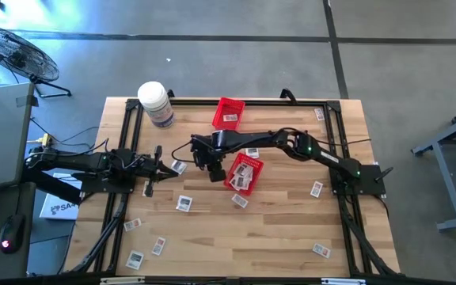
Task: Pick & Place First Aid Supplies
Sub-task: Put the white ointment pack into the top red bin
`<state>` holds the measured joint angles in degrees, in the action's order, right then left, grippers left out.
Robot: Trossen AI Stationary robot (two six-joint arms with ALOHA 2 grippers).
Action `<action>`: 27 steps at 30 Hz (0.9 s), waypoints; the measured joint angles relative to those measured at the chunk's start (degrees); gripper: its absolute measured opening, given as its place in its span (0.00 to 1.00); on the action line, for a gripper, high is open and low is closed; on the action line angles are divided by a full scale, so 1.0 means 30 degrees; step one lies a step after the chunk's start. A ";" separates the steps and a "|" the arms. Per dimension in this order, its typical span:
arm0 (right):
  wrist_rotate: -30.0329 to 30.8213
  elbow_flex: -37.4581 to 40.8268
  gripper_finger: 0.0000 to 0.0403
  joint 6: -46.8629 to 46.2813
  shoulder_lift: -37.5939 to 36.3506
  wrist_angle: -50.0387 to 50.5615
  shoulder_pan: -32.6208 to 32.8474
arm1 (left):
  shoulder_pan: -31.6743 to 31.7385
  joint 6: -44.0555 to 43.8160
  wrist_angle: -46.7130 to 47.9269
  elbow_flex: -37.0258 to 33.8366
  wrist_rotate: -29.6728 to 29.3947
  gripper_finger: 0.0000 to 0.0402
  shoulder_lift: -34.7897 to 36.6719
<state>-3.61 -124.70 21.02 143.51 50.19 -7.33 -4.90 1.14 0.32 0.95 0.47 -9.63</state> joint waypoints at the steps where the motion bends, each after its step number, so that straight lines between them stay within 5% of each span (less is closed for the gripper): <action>1: -0.0011 0.0000 0.28 -0.0003 0.0136 0.0174 0.0012 | 0.0005 0.0002 0.0000 0.0000 0.0000 0.05 0.0004; 14: 0.1708 -0.0058 0.27 0.0066 0.0371 0.0513 0.0182 | 0.0003 0.0002 0.0000 0.0000 0.0000 0.05 0.0002; 27: 0.2220 -0.0058 0.13 0.0126 0.0506 0.0858 0.0248 | -0.0002 0.0002 0.0000 0.0000 0.0000 0.05 0.0007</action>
<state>3.05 -124.88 21.40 145.03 52.77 -6.59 -4.91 1.15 0.32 0.95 0.47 -9.61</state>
